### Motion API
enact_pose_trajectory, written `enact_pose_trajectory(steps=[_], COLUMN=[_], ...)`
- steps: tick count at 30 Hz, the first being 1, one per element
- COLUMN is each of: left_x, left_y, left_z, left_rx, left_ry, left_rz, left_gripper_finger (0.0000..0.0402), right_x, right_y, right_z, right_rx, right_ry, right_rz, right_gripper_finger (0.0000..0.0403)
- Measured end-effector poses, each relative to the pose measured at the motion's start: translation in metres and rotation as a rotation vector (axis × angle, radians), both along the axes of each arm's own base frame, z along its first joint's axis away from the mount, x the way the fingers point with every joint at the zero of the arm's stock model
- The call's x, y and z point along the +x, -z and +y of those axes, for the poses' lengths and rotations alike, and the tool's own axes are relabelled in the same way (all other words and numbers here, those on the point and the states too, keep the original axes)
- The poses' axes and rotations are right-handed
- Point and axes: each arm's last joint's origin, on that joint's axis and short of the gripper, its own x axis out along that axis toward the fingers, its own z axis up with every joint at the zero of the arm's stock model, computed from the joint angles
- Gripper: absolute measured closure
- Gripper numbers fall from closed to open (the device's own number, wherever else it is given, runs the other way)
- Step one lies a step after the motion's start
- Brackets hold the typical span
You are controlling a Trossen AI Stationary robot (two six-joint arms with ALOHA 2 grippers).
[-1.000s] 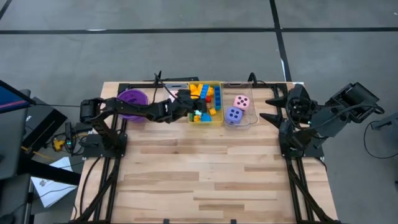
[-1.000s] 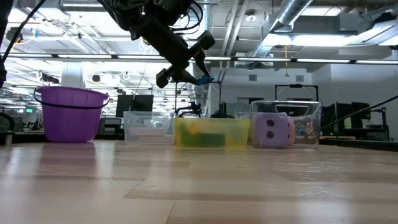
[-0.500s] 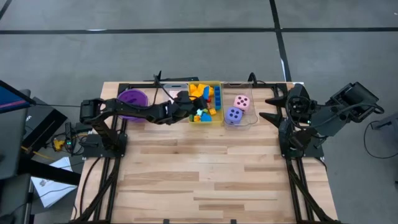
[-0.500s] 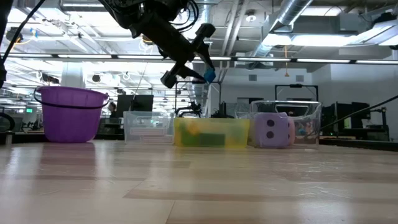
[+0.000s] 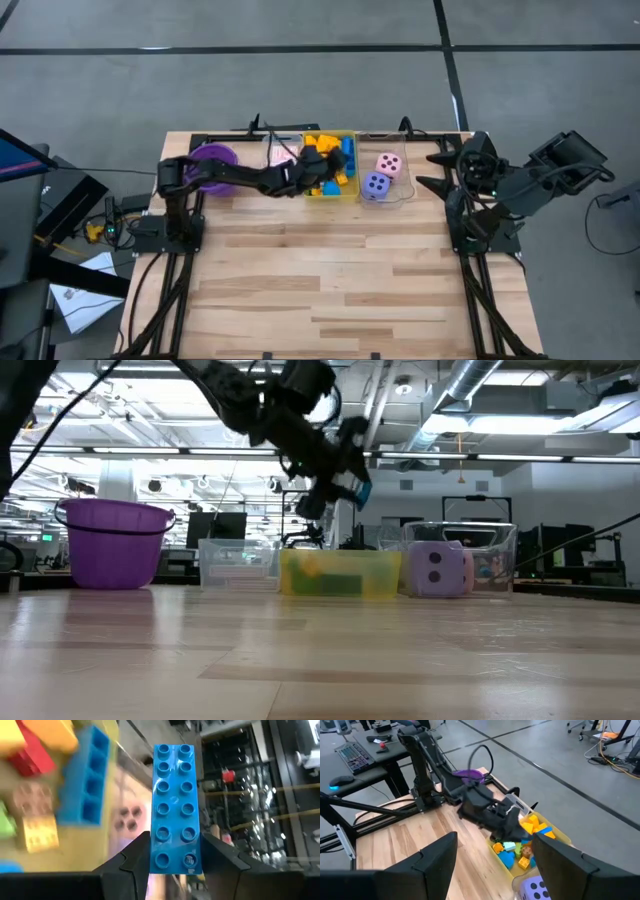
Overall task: Pick & Place Toys
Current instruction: Put the blue gamepiece into the yellow bin
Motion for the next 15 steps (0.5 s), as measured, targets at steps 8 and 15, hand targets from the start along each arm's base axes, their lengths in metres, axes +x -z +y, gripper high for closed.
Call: enact_pose_trajectory(steps=[8,15], left_x=[0.003,0.004], left_y=[0.026,0.038], left_z=[0.036,0.041], left_rx=[-0.045,-0.071], left_ry=[-0.015,0.019], left_rz=[0.053,0.078], left_gripper_finger=[0.0263,0.0263], right_x=[0.0,0.0], right_y=[0.0,0.001], right_z=[-0.001,-0.001], right_rx=[-0.006,-0.014], right_ry=[0.004,0.003], right_rz=[0.005,0.015], right_gripper_finger=[0.0152,0.0152])
